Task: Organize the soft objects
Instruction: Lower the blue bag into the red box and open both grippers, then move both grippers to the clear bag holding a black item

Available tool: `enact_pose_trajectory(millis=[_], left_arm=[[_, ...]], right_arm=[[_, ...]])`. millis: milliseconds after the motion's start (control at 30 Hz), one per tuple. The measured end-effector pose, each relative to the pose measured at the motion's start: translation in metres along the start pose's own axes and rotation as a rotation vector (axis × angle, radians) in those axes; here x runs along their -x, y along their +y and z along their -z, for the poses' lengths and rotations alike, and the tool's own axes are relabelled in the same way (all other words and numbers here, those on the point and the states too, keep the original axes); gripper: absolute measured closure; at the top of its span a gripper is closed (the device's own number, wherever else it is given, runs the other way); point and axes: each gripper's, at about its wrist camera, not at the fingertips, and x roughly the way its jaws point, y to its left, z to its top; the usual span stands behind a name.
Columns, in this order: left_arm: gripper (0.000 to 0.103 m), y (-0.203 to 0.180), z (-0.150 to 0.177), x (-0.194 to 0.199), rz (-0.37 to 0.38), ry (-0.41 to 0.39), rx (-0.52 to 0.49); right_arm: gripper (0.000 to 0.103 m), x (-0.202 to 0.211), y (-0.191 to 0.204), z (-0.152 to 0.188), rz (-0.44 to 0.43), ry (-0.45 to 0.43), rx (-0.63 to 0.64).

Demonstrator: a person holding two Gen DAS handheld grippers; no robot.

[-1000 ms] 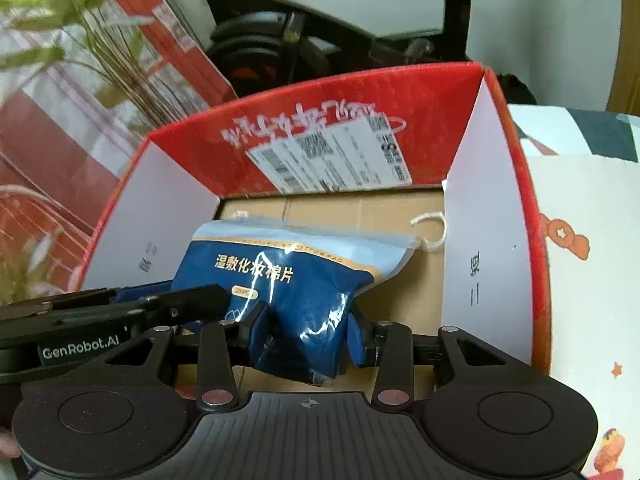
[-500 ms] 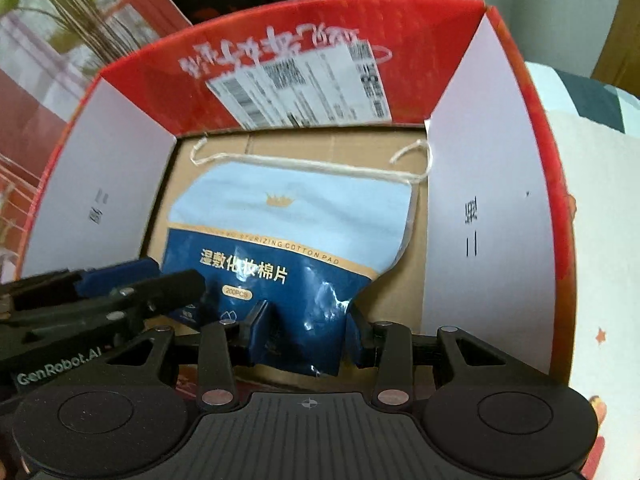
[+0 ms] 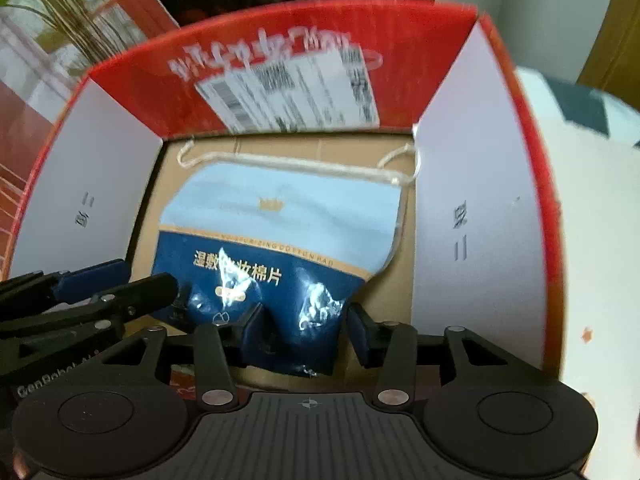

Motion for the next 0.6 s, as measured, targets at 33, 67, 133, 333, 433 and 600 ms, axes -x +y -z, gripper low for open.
enact_pose_trajectory(millis=[33, 67, 133, 333, 433, 600], left_arm=[[0.056, 0.000, -0.001, 0.004, -0.009, -0.011, -0.007], [0.056, -0.001, -0.001, 0.009, -0.017, -0.026, -0.015], [0.055, -0.004, -0.002, 0.020, -0.037, -0.061, -0.040], [0.051, -0.001, 0.006, 0.068, -0.082, -0.182, -0.082], [0.051, 0.002, 0.017, 0.092, -0.084, -0.231, -0.073], [0.050, 0.005, 0.040, 0.121, -0.091, -0.293, -0.075]], right_arm=[[0.061, 0.005, 0.001, 0.002, 0.007, -0.029, 0.006], [0.060, 0.010, 0.001, 0.003, 0.007, -0.054, 0.011], [0.057, 0.021, 0.002, 0.007, -0.001, -0.105, 0.019], [0.048, 0.063, 0.009, 0.028, -0.016, -0.256, 0.081], [0.048, 0.085, 0.007, 0.045, -0.054, -0.335, 0.067], [0.046, 0.114, 0.003, 0.082, -0.095, -0.460, 0.079]])
